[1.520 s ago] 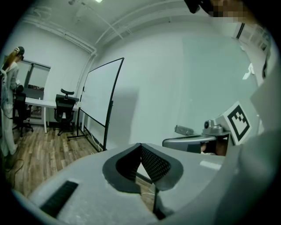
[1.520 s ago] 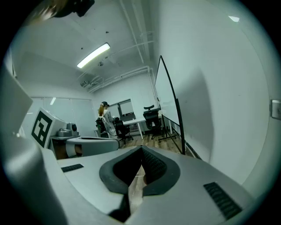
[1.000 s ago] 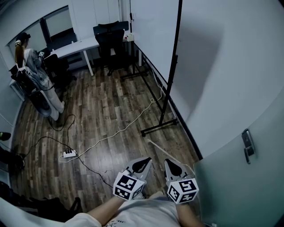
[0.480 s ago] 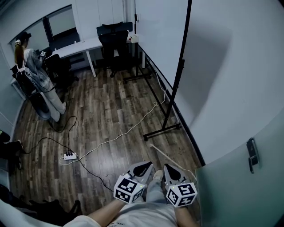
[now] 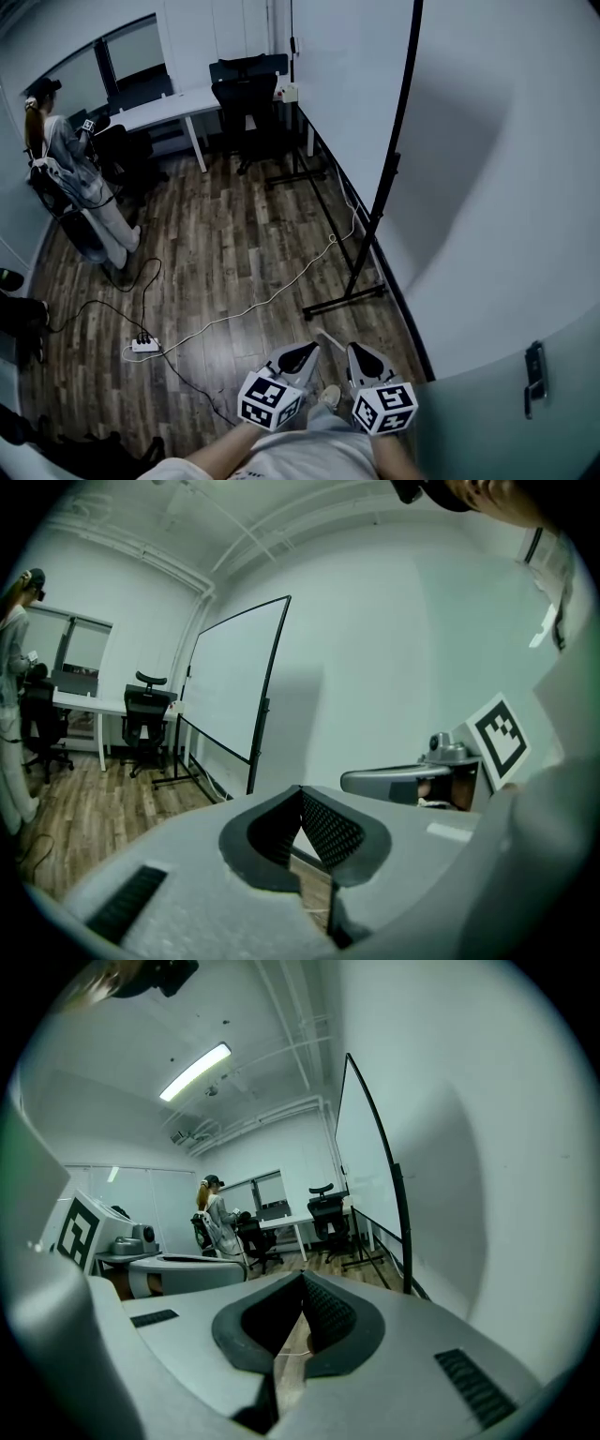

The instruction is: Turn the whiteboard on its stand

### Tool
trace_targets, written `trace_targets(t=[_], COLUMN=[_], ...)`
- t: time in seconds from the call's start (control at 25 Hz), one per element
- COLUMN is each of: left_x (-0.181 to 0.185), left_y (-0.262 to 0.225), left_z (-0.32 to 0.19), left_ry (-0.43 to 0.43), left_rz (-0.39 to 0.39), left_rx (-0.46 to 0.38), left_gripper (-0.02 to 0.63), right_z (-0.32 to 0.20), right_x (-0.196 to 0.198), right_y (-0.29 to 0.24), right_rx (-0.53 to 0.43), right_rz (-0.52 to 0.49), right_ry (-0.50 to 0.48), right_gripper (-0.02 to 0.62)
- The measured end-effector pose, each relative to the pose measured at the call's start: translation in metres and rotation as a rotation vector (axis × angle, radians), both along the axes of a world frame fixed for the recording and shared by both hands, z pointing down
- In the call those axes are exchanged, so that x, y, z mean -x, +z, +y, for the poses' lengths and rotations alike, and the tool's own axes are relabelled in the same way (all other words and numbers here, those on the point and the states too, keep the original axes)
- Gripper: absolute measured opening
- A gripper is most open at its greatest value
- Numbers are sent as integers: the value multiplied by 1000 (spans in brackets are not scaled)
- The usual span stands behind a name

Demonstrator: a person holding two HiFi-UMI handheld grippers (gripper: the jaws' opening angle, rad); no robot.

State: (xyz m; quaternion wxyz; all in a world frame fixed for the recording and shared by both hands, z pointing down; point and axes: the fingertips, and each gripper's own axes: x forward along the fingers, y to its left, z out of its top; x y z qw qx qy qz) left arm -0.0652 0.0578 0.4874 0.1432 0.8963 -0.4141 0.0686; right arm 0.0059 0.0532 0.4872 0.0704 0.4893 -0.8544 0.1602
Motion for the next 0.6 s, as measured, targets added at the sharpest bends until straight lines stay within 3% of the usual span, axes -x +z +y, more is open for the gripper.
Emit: trace_targets(t=[0.6], left_x=[-71], left_y=[-10], left_z=[-130], left_ry=[-15], left_rz=[21], left_rx=[-15], left_gripper=[9], right_z=[-126], right_x=[-73], right_y=[-13], right_rx=[-40], right_rz=[30], right_ry=[8], right_gripper=[8])
